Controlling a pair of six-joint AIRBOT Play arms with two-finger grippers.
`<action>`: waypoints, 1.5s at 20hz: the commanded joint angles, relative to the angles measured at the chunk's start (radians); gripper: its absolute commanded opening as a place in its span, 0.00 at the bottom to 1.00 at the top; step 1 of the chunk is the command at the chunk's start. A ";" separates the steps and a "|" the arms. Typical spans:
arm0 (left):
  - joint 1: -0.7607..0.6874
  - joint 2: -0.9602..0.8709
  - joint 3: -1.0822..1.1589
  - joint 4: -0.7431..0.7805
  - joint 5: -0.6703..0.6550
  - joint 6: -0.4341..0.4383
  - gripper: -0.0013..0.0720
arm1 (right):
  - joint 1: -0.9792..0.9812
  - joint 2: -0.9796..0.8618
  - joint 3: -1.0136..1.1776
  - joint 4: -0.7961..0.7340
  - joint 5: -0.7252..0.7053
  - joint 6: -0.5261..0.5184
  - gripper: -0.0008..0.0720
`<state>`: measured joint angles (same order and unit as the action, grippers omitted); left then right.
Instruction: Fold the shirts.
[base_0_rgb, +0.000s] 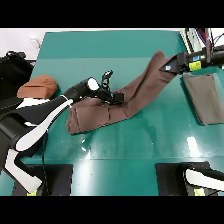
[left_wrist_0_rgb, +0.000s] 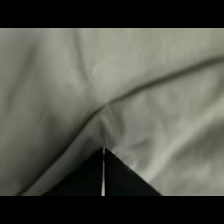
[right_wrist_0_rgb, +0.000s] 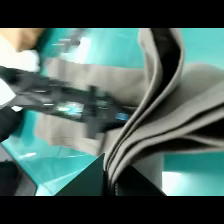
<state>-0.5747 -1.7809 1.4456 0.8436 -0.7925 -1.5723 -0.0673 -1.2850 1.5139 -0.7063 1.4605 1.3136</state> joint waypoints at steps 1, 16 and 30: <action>-0.008 -0.034 0.033 -0.006 -0.012 -0.011 0.05 | 0.114 0.014 0.050 0.000 -0.031 0.055 0.03; 0.464 0.487 0.123 0.532 -0.344 -0.006 0.05 | 0.726 -0.080 0.035 0.010 -0.547 0.077 0.10; 0.601 0.669 0.118 0.442 -0.375 0.010 0.05 | 0.544 -0.139 -0.119 -0.338 -0.401 0.152 0.54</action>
<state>0.0223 -1.1149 1.5650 1.3354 -1.1633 -1.5707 0.6174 -1.4956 1.5391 -0.9173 0.9676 1.4342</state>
